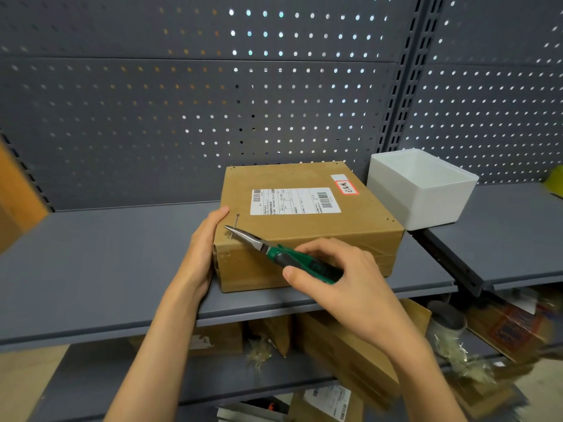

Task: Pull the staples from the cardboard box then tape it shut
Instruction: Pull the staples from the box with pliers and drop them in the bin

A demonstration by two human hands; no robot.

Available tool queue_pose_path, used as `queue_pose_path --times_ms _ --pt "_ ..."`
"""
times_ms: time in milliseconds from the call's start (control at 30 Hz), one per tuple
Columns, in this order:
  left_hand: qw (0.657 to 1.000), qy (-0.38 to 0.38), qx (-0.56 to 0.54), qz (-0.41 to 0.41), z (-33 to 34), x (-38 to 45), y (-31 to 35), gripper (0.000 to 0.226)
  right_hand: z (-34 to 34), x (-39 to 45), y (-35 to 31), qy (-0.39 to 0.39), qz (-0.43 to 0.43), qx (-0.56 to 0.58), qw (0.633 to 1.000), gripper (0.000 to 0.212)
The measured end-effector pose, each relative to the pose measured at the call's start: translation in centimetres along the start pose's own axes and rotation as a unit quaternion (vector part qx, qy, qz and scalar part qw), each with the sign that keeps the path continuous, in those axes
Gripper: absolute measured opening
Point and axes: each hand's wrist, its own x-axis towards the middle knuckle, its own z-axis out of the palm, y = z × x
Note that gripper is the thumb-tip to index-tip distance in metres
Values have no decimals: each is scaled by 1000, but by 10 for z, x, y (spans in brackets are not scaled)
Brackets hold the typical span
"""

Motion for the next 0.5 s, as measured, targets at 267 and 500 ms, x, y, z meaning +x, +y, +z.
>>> queue_pose_path --times_ms 267,500 --pt "1000 -7 7 -2 1 -2 1 41 12 -8 3 25 0 37 999 44" --pt "1000 3 8 -3 2 -2 2 37 24 -16 2 68 12 88 994 43"
